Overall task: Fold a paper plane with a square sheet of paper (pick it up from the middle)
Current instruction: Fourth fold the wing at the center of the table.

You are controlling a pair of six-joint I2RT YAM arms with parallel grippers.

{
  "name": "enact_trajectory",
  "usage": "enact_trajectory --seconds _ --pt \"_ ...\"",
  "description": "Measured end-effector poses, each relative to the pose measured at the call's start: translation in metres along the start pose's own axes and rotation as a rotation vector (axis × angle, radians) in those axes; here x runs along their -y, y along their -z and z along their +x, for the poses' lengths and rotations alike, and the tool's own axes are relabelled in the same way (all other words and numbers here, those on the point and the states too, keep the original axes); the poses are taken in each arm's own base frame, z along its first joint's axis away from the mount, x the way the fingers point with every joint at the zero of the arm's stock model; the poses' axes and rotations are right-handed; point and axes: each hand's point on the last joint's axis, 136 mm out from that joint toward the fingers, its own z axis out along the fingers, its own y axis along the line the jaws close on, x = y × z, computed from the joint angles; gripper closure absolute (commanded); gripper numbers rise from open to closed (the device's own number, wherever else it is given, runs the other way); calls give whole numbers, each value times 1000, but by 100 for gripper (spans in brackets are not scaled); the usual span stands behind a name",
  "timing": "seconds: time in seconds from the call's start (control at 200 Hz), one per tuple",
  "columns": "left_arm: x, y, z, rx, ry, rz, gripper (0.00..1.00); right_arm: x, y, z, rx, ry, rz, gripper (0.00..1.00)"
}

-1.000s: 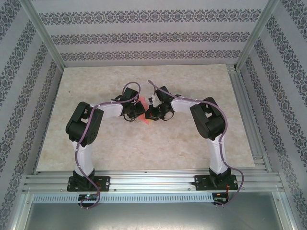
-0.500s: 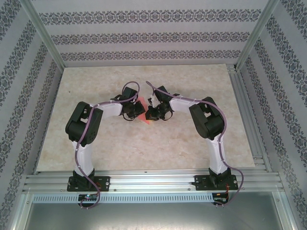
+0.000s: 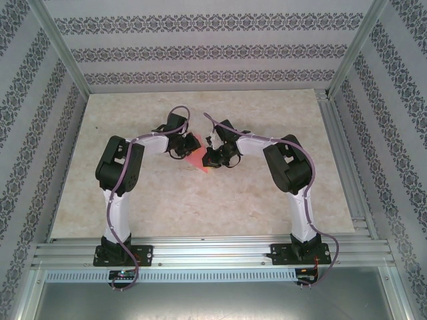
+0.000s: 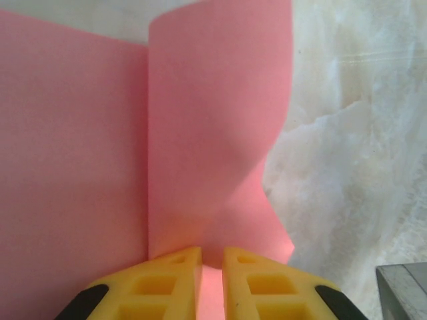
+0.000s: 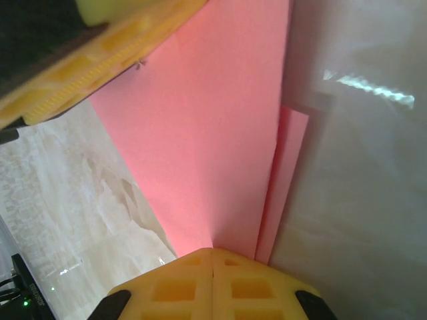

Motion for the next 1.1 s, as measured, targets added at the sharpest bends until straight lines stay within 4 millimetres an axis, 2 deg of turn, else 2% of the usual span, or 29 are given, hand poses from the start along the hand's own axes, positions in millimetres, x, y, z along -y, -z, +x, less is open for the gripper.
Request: enact_trajectory --seconds 0.48,0.669,0.854,1.099 --pt "1 -4 -9 -63 34 24 81 0 0 0 1 -1 0 100" --pt "2 -4 -20 -53 34 28 79 1 0 0 0 -1 0 100" --pt "2 -7 -40 -29 41 38 78 0 0 0 0 -1 0 100" --pt "9 -14 -48 -62 51 60 77 0 0 -1 2 -1 1 100"
